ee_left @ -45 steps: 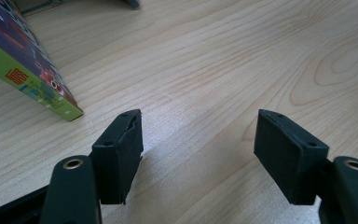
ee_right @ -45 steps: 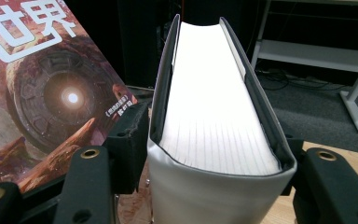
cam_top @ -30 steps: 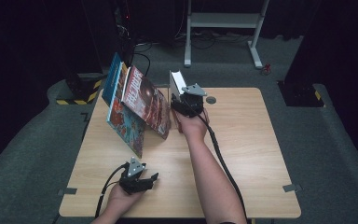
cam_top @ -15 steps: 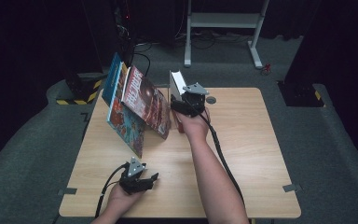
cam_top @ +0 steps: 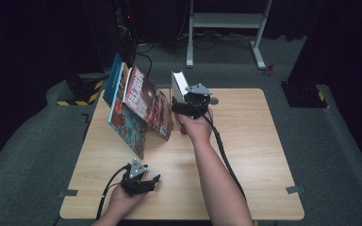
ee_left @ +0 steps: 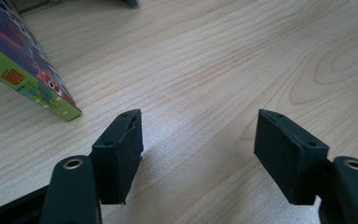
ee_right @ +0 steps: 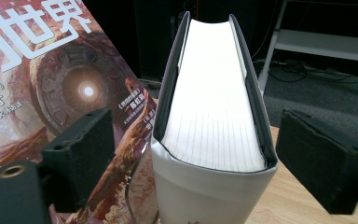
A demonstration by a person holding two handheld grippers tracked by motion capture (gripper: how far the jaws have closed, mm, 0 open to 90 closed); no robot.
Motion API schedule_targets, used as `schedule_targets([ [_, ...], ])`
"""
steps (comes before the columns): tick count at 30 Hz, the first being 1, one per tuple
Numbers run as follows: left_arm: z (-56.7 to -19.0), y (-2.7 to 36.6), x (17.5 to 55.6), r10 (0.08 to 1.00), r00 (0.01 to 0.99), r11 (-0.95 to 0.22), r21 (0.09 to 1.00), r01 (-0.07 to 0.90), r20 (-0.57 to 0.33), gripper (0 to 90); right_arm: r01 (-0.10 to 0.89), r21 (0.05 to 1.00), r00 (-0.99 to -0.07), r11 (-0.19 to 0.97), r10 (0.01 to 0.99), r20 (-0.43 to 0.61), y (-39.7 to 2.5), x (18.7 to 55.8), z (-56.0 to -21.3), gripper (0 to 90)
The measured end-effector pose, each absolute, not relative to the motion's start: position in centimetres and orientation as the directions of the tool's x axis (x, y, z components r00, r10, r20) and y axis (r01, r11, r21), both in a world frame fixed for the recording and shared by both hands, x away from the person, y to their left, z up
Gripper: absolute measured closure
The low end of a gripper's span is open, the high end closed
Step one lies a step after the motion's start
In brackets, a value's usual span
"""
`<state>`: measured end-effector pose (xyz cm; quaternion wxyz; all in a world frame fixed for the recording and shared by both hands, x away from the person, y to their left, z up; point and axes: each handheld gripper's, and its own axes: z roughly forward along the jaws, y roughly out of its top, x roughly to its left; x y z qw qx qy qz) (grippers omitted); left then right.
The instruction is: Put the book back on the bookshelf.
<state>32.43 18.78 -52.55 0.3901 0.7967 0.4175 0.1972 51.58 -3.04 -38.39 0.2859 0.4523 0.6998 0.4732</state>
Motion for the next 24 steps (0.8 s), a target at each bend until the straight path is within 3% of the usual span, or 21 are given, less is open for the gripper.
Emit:
schedule_targets([
  [24,-52.6,18.7,32.5,0.818,0.576,-0.352,0.784,0.512,-0.009,32.8,0.398,0.903,-0.458,0.164,0.888,0.041,-5.0,48.9,-39.7,8.7],
])
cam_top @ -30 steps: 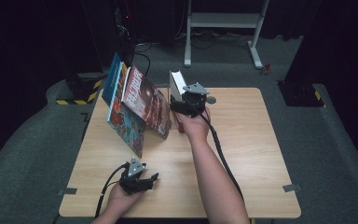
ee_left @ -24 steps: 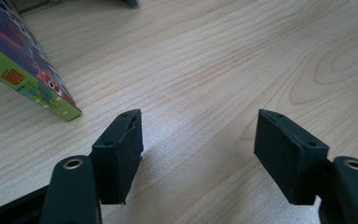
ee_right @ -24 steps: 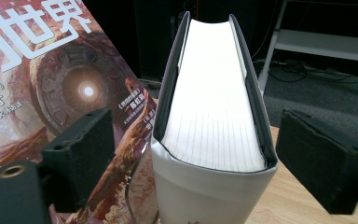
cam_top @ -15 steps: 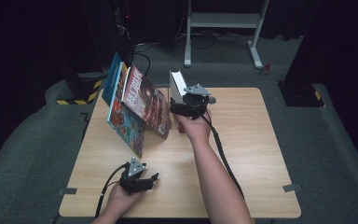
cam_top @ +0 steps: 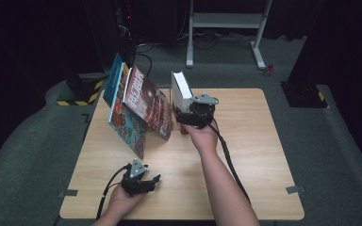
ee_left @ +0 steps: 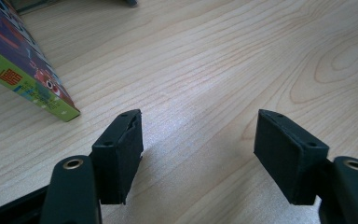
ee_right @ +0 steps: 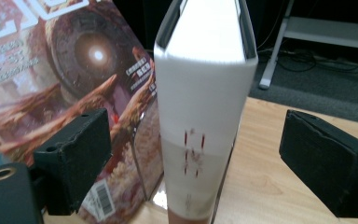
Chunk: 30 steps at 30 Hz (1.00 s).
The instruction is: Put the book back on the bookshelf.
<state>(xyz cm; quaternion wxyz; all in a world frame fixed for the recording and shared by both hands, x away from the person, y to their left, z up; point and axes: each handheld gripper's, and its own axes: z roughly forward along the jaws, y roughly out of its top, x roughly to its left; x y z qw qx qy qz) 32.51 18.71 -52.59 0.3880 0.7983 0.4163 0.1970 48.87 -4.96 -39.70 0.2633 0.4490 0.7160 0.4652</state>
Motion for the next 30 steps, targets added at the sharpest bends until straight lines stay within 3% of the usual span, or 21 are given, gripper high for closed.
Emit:
schedule_targets([
  [30,-52.7,18.4,32.7,0.815,0.579,-0.368,0.758,0.539,-0.016,31.7,0.429,0.888,-0.453,0.166,0.890,0.052,-12.2,43.0,-43.5,8.8],
])
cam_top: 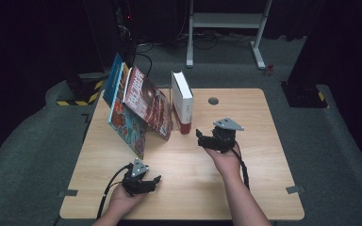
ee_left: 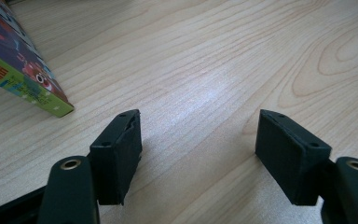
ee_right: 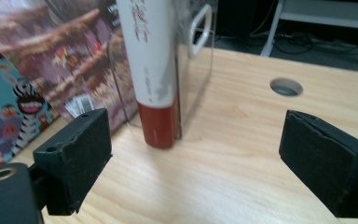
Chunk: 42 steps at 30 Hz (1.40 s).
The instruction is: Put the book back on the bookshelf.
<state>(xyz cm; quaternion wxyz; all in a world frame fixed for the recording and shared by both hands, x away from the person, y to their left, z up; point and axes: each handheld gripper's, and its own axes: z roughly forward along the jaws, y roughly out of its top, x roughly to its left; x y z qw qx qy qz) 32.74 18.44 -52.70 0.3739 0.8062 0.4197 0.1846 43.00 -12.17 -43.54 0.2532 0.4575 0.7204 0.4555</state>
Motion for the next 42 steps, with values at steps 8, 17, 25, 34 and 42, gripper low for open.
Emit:
schedule_targets([
  [8,-52.7,18.4,32.7,0.816,0.577,-0.369,0.757,0.540,-0.014,31.6,0.461,0.870,-0.426,0.176,0.904,0.043,-14.3,41.7,-45.4,8.8],
  [17,-52.7,18.4,32.7,0.814,0.581,-0.374,0.756,0.538,-0.010,30.9,0.525,0.824,-0.385,0.212,0.923,0.008,-16.8,39.6,-48.8,8.8],
  [25,-52.8,18.3,32.7,0.815,0.580,-0.373,0.757,0.537,-0.010,30.7,0.595,0.767,-0.357,0.239,0.934,-0.014,-18.7,37.6,-51.4,8.8],
  [34,-52.8,18.3,32.7,0.814,0.581,-0.379,0.755,0.536,-0.004,30.7,0.631,0.722,-0.362,0.285,0.931,-0.050,-19.1,36.1,-52.4,9.2],
  [42,-52.7,18.4,32.7,0.814,0.581,-0.388,0.754,0.529,0.011,30.6,0.661,0.700,-0.365,0.271,0.931,-0.016,-19.1,36.1,-52.5,9.3],
])
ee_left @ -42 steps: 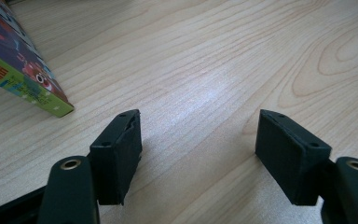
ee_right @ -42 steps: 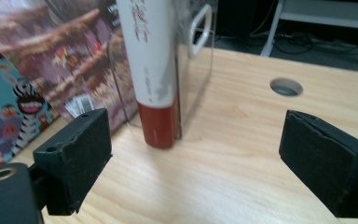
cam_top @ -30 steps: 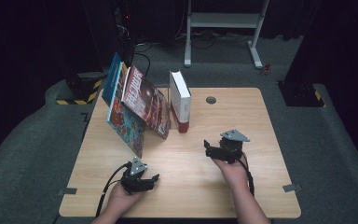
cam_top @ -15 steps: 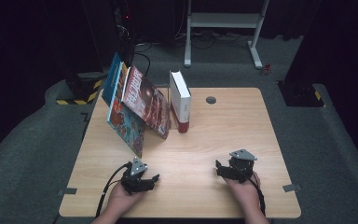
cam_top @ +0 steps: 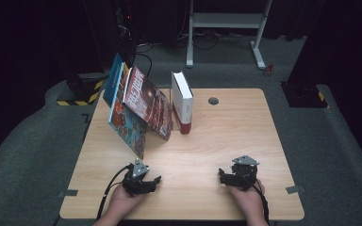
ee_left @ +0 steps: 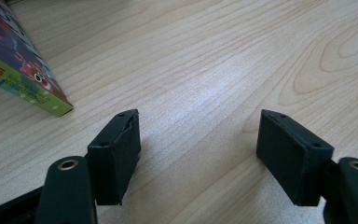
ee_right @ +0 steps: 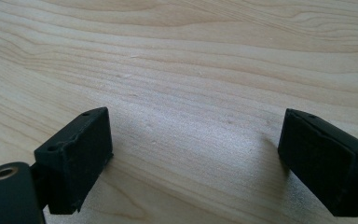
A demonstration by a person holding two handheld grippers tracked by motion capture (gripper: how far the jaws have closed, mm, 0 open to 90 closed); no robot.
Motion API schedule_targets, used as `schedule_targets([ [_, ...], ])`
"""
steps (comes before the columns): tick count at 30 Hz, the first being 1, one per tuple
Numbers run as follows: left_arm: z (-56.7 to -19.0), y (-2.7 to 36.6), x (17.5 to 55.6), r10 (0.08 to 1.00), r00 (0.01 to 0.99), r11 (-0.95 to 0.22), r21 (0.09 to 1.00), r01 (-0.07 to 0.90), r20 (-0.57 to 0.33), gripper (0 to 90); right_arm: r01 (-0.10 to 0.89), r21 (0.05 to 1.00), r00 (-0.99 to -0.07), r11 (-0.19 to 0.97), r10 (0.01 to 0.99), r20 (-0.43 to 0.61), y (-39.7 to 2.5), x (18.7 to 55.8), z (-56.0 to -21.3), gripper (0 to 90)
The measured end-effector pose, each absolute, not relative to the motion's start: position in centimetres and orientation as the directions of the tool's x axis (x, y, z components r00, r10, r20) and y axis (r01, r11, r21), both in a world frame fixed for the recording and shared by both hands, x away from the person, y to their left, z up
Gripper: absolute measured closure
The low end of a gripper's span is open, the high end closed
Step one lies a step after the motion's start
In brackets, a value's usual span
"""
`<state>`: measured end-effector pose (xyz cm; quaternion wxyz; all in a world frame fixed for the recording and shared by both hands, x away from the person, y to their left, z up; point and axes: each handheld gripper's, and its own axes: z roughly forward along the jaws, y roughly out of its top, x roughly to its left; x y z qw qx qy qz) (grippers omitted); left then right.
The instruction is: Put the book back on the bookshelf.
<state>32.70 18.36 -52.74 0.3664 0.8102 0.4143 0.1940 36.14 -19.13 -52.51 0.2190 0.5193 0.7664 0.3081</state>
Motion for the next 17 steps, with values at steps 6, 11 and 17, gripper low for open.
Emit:
schedule_targets([
  [6,-52.79,18.22,32.64,0.816,0.579,-0.380,0.755,0.534,0.002,30.5,0.662,0.699,-0.361,0.268,0.933,-0.016,-19.06,36.12,-52.52,9.3],
  [11,-52.79,18.20,32.63,0.817,0.577,-0.381,0.755,0.534,0.004,30.5,0.662,0.699,-0.361,0.268,0.932,-0.016,-19.06,36.13,-52.52,9.3],
  [17,-52.78,18.20,32.63,0.818,0.575,-0.380,0.755,0.534,0.005,30.5,0.664,0.700,-0.354,0.263,0.935,-0.016,-19.00,36.22,-52.52,9.4],
])
